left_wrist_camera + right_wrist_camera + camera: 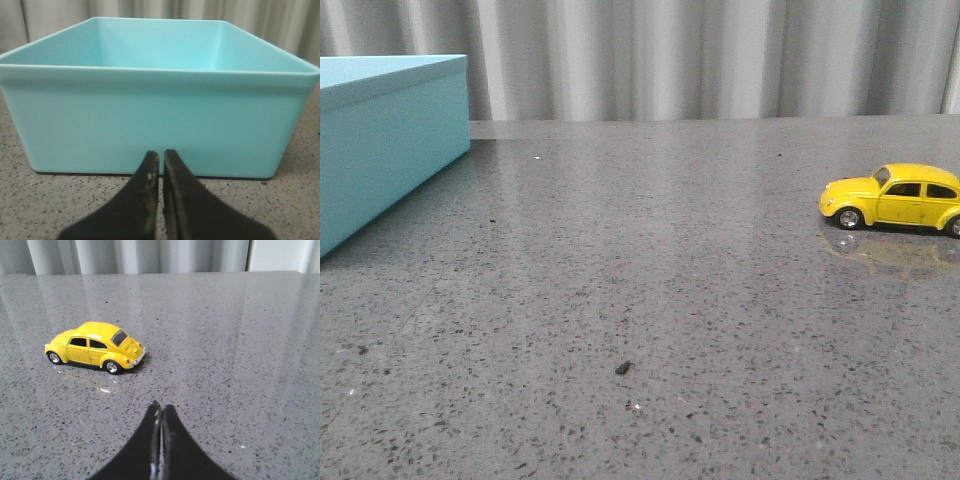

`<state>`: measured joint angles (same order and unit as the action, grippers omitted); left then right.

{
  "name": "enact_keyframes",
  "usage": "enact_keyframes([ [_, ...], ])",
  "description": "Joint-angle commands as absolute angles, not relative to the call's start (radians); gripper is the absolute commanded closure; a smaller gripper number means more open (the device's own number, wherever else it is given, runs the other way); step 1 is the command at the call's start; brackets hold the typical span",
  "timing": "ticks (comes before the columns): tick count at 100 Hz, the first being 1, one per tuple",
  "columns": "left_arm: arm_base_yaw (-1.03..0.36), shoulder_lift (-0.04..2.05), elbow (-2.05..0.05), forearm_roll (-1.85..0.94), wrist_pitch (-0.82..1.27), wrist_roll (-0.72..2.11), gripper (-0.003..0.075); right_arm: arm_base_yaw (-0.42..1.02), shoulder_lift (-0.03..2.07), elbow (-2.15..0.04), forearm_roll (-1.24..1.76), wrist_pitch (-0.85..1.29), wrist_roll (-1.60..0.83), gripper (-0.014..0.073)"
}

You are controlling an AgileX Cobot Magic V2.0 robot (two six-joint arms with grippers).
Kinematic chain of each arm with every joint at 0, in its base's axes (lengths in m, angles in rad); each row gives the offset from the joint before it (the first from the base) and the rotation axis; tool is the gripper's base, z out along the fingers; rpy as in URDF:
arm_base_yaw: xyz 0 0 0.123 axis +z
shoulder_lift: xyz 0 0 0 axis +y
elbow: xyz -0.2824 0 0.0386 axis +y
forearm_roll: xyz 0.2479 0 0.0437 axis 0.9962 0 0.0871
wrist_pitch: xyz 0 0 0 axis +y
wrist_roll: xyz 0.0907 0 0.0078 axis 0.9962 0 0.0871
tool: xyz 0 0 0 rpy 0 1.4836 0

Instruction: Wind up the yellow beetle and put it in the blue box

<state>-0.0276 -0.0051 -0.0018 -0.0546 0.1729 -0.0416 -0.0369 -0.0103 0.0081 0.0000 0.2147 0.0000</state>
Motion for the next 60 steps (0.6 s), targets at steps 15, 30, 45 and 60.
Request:
enact_keyframes([
  [15,-0.025,-0.035,0.026,-0.056,0.105,-0.051,0.0741,-0.042,-0.029,0.029,0.0,0.136,0.0,0.0655],
  [30,-0.025,-0.035,0.026,-0.056,0.105,-0.051,0.0741,-0.042,-0.029,0.029,0.0,0.144,0.0,0.0655],
  [45,-0.025,-0.035,0.026,-0.056,0.107,-0.051,0.0741,-0.042,-0.029,0.029,0.0,0.144,0.0,0.0655],
  [60,-0.025,-0.035,0.026,-0.056,0.107,-0.051,0.0741,-0.042,-0.029,0.029,0.0,0.142,0.0,0.0655],
])
